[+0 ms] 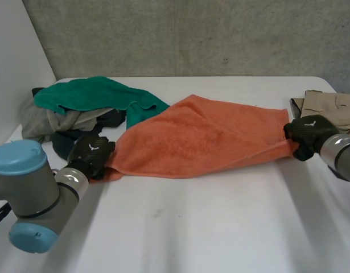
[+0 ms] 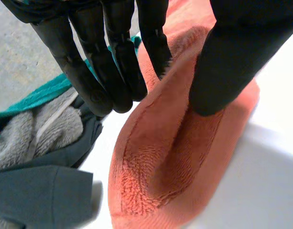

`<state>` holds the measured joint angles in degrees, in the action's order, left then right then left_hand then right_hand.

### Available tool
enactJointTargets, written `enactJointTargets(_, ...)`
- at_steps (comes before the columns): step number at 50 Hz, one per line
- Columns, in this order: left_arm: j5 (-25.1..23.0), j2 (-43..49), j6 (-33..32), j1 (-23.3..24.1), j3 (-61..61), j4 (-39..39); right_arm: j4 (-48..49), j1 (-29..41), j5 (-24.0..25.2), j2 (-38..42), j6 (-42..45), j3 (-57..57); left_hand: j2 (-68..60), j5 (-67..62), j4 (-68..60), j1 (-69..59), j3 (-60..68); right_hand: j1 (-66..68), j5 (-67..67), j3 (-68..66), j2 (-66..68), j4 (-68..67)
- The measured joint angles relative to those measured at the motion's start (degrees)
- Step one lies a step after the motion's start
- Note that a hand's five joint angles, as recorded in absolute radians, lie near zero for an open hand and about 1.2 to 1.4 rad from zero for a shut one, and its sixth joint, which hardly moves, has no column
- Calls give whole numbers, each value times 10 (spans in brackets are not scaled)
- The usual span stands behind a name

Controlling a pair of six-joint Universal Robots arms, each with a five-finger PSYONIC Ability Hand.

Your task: Fold the laundry.

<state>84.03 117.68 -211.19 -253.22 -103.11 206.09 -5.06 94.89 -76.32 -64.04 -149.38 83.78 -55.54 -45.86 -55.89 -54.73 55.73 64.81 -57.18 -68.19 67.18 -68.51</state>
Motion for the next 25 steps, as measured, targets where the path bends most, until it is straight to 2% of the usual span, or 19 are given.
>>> enactJointTargets(6,1,5,3,-13,7,-4,-9,-25,4,-24,-22,-4,121,126,126,117,-121,0,0,0,0,0)
enactJointTargets(17,20,-9,5,-23,0,-8,-15,-51,5,-32,-44,-21,133,138,139,122,-135,0,0,0,0,0)
enactJointTargets(23,19,-15,6,-31,-4,-18,-26,-61,5,-39,-44,-29,64,74,72,50,-71,0,0,0,0,0)
enactJointTargets(24,16,-17,6,-33,-5,-24,-30,-63,7,-42,-44,-30,-40,-23,-28,-57,28,0,0,0,0,0)
enactJointTargets(25,11,-20,7,-35,-6,-29,-34,-65,8,-44,-43,-32,-40,-23,-28,-57,28,0,0,0,0,0)
